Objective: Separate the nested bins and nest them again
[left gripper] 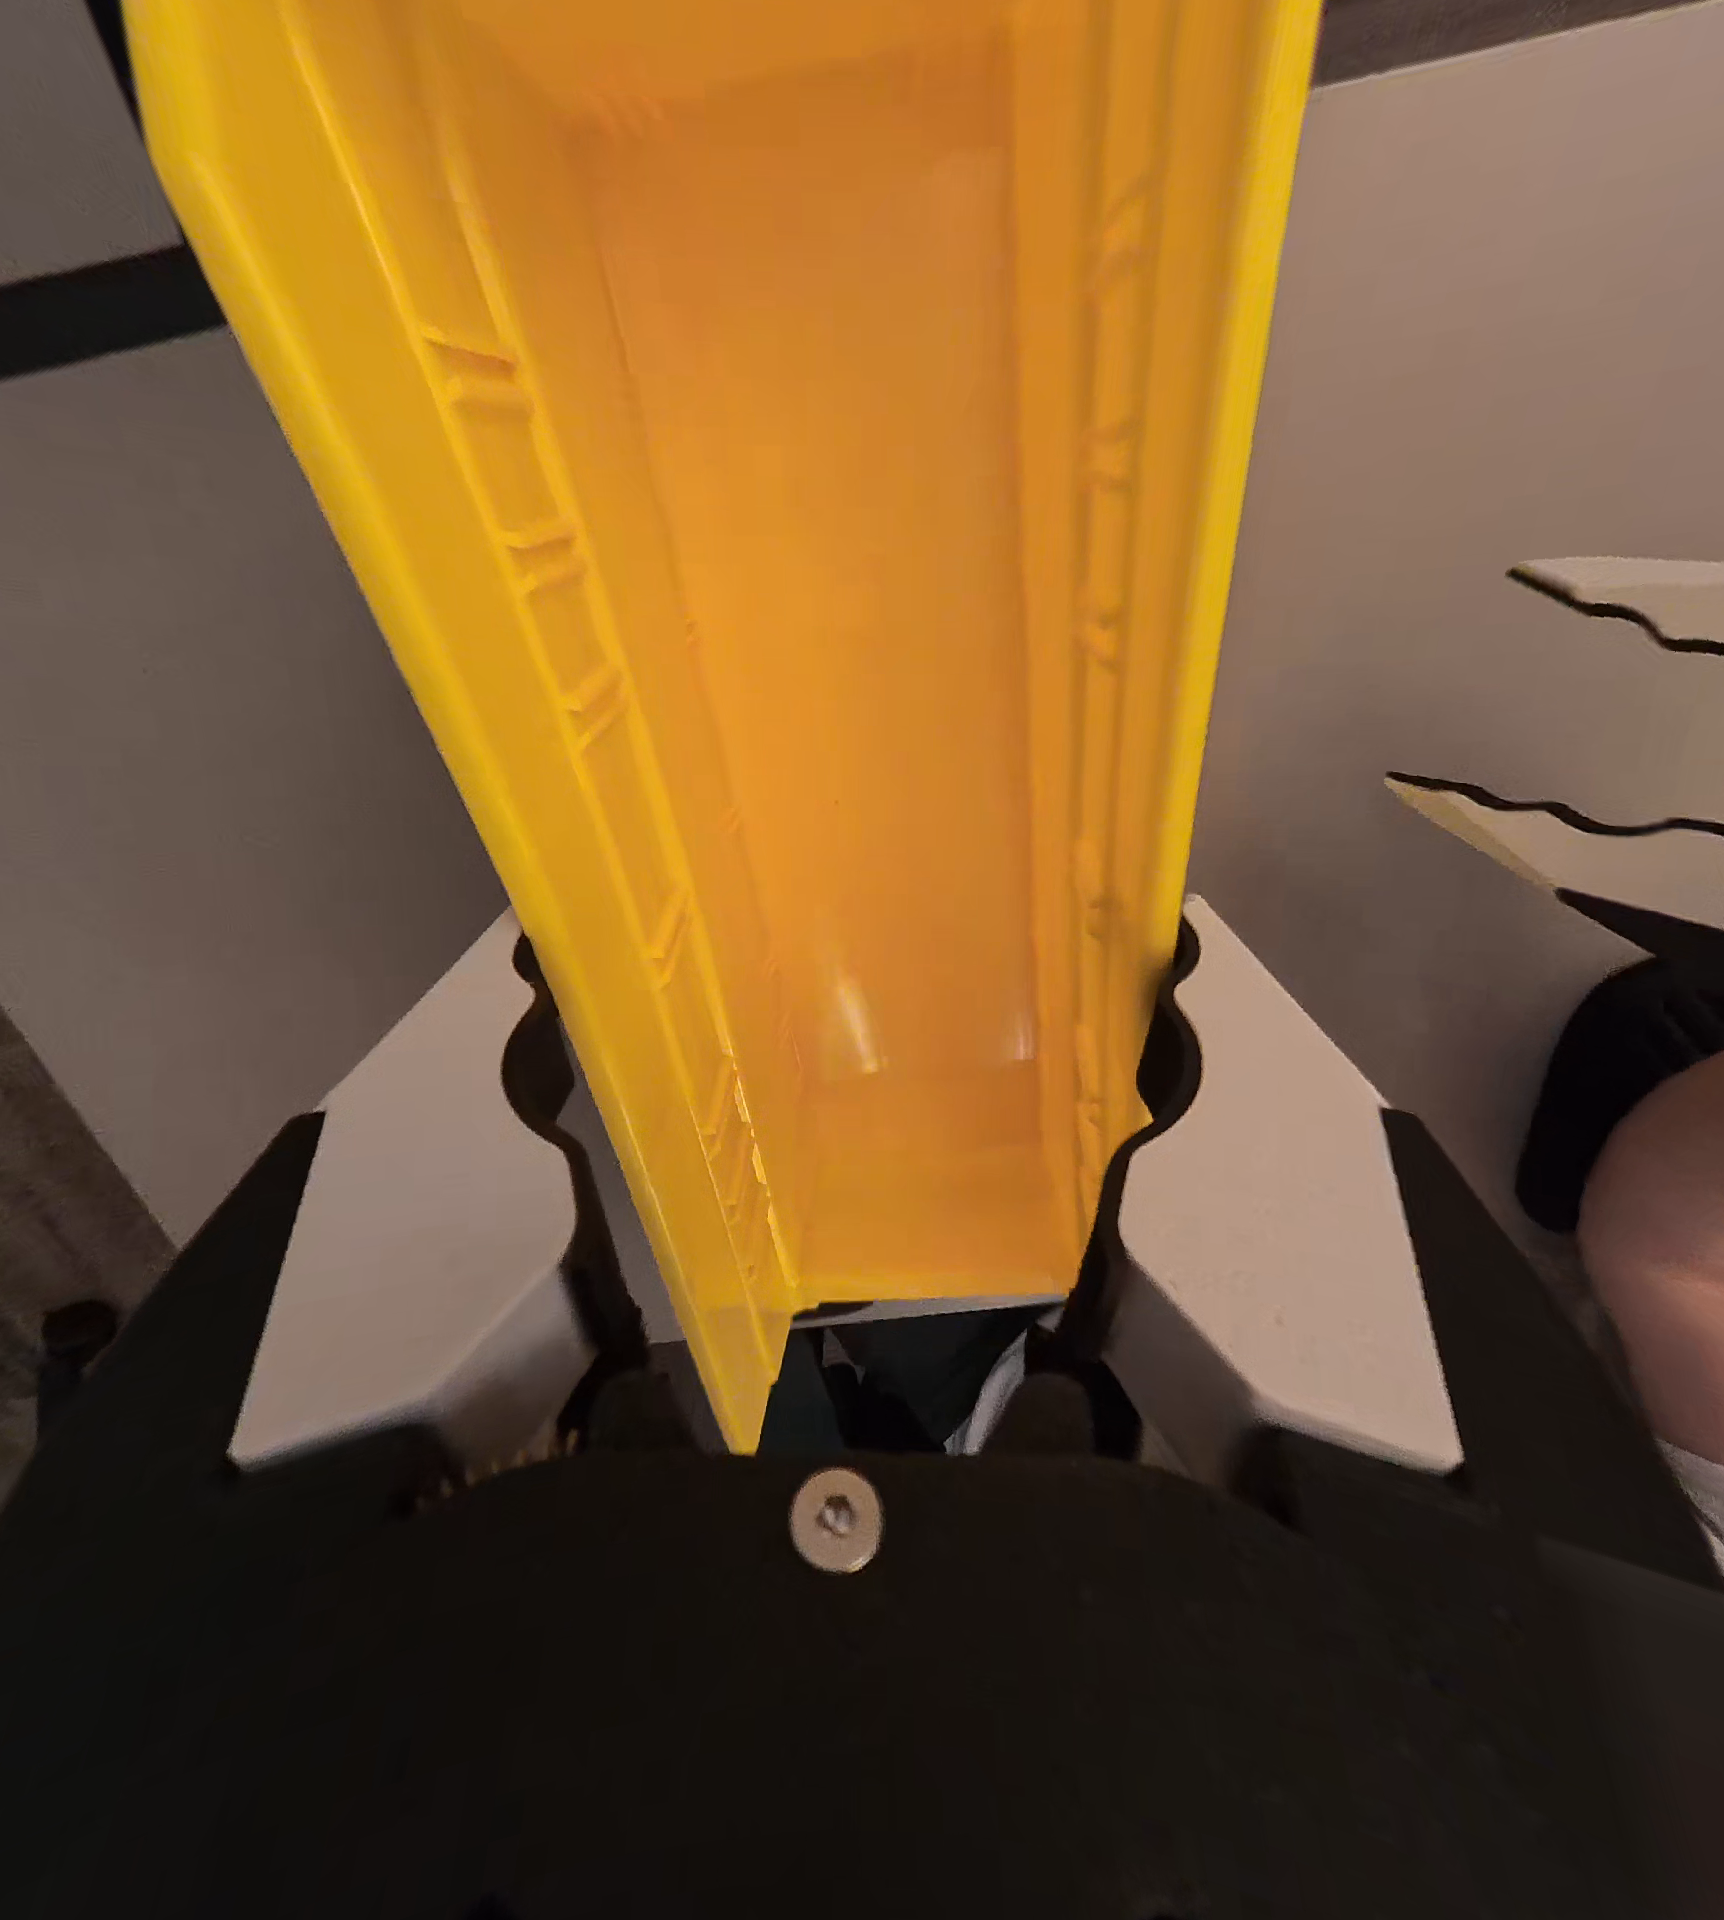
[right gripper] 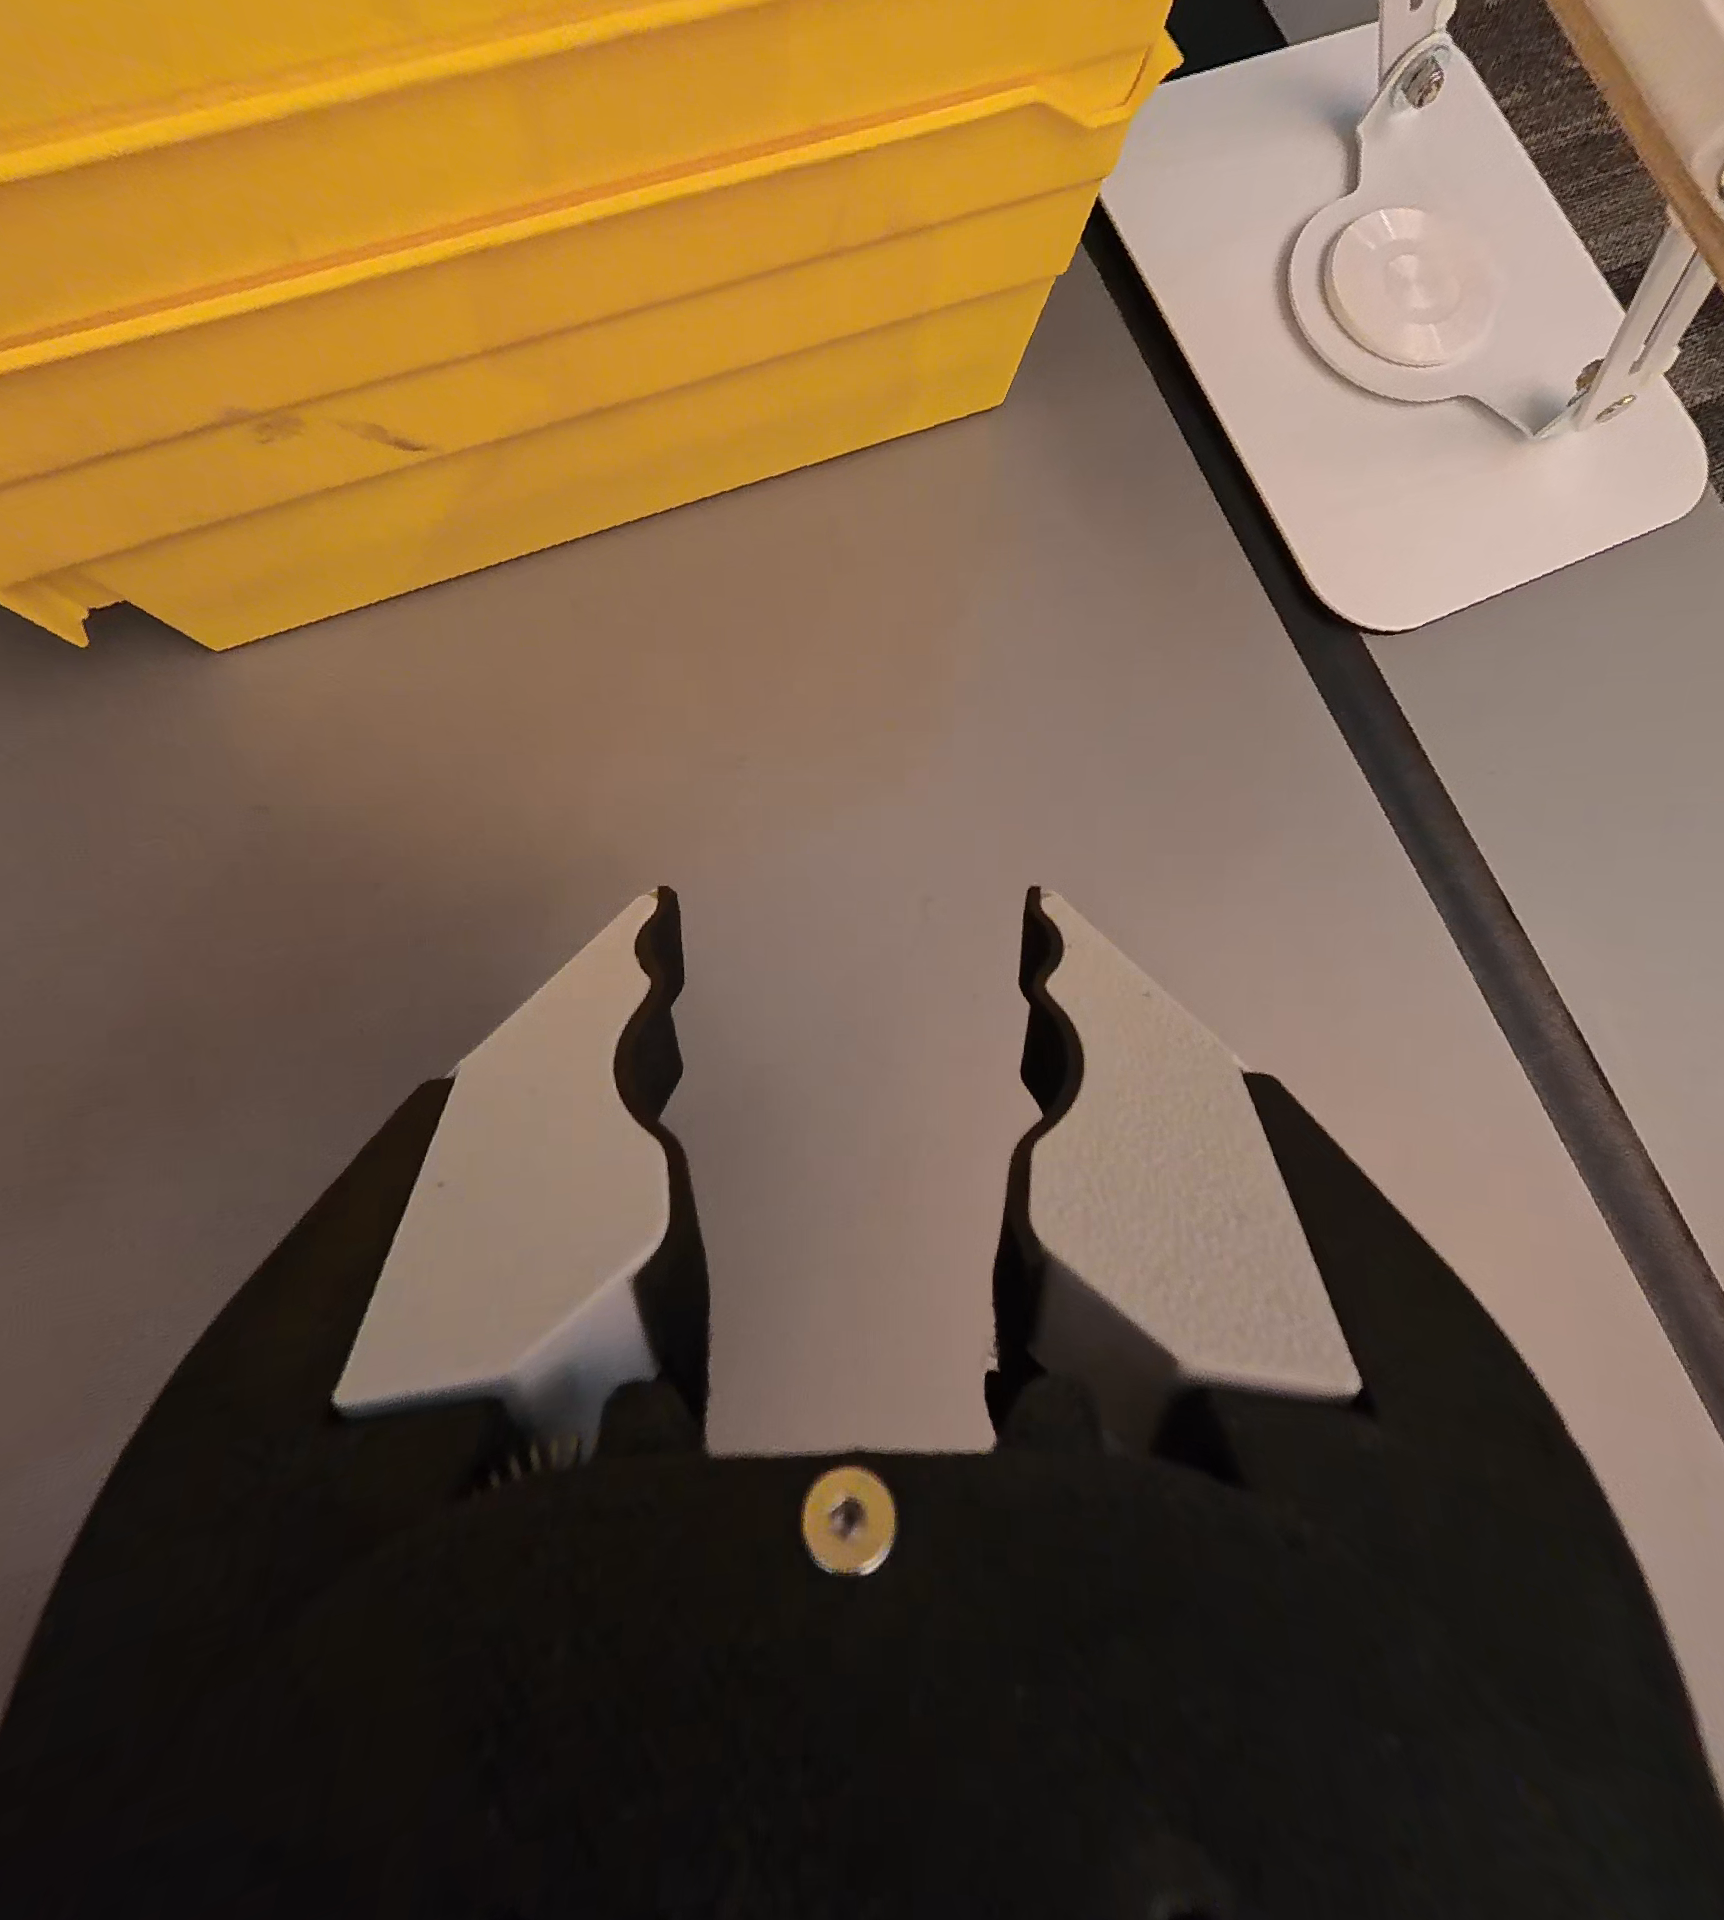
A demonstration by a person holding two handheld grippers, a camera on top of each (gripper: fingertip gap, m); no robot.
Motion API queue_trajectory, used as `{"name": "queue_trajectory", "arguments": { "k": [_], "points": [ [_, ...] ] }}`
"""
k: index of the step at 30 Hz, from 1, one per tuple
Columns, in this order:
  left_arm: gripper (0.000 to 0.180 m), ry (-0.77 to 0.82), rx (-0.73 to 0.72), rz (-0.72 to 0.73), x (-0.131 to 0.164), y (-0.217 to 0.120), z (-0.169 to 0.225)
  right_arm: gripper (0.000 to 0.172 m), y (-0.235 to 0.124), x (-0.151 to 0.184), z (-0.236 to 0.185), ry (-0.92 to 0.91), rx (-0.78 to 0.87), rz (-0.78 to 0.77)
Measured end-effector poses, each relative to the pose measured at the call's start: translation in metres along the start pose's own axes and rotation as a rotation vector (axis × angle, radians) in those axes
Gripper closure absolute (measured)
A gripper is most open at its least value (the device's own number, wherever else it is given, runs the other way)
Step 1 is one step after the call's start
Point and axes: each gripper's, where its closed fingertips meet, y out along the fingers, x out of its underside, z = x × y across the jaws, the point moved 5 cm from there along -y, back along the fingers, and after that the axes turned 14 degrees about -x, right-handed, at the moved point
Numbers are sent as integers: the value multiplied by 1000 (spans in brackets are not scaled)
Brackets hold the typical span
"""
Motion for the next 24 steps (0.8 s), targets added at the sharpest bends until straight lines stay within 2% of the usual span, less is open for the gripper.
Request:
{"name": "queue_trajectory", "arguments": {
  "k": [1,6,12,16,21,24],
  "points": [
    [67,-2,8,9,-1,-10,-6,105,0,0,0,1,0,0],
    [66,-75,22,96,-1,-39,-55,105,0,3,2,6,3,-10],
    [66,-85,-17,125,19,-25,-108,106,3,3,2,5,0,-18],
    [67,-34,-114,74,32,13,-133,106,5,5,2,0,3,-40],
    [67,-12,-158,-35,47,93,-142,106,1,4,2,0,12,-31],
    [68,40,-180,-48,50,134,-139,106,3,2,0,-7,9,-31]
  ]
}}
